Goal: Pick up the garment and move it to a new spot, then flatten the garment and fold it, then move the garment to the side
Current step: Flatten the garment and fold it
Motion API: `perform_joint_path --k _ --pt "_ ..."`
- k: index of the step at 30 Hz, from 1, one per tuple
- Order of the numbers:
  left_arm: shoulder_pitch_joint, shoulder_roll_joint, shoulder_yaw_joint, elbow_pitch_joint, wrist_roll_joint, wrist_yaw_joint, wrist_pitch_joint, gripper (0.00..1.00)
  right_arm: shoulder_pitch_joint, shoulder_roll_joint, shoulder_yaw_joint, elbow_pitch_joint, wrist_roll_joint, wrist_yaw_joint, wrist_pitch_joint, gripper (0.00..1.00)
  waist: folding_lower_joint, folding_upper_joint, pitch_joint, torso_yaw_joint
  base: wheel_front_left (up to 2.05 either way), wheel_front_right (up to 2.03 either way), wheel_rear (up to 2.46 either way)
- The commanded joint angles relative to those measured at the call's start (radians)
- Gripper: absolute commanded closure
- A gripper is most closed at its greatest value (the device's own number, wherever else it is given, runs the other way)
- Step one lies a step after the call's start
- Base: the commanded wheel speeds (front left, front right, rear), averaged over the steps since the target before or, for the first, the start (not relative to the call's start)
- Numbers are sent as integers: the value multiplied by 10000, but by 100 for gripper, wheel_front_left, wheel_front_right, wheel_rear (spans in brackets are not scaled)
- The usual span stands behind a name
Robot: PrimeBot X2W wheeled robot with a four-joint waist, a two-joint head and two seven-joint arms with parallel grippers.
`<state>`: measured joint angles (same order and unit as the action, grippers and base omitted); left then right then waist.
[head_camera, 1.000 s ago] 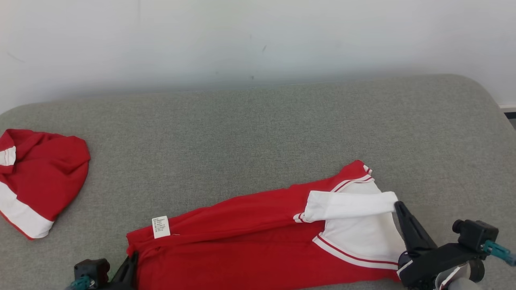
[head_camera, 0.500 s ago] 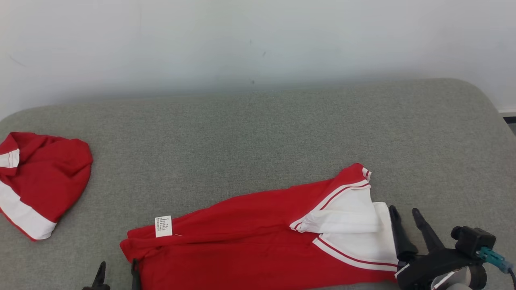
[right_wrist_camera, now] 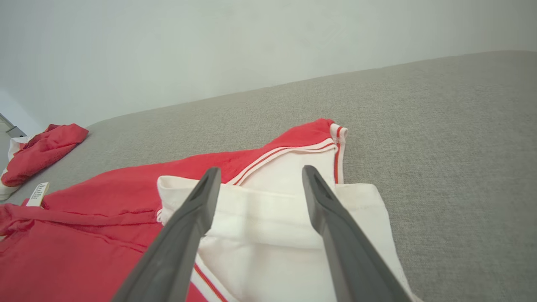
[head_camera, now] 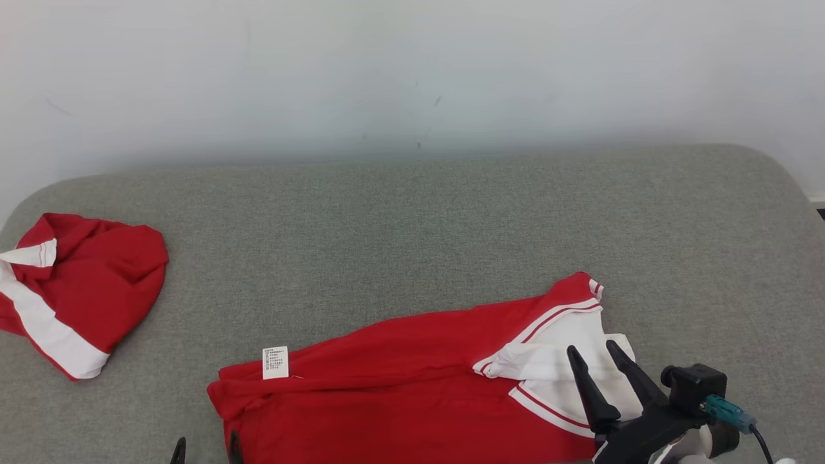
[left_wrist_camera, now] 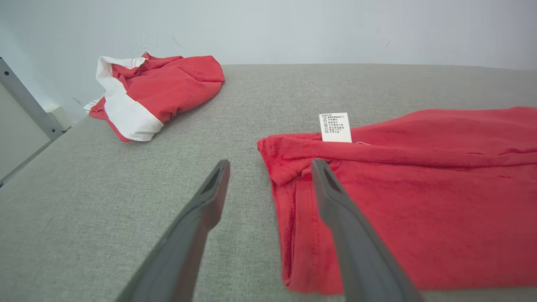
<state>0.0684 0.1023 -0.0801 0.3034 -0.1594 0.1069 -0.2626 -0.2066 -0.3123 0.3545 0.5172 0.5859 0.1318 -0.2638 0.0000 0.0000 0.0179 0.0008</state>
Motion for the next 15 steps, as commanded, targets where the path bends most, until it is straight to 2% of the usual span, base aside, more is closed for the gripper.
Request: perform_joint_path --k 1,7,15 --pt "173 -44 57 -30 85 -13 -30 0 -124 -69 83 34 -41 -25 -5 0 0 0 1 9 0 0 0" --pt "289 -278 221 -33 302 -213 -31 0 -487 -265 488 349 273 -25 -4 0 0 0 -8 71 0 0 0" --pt "324 -441 393 33 368 -331 -31 0 -651 -223 247 927 395 -25 -4 0 0 0 -48 109 0 0 0"
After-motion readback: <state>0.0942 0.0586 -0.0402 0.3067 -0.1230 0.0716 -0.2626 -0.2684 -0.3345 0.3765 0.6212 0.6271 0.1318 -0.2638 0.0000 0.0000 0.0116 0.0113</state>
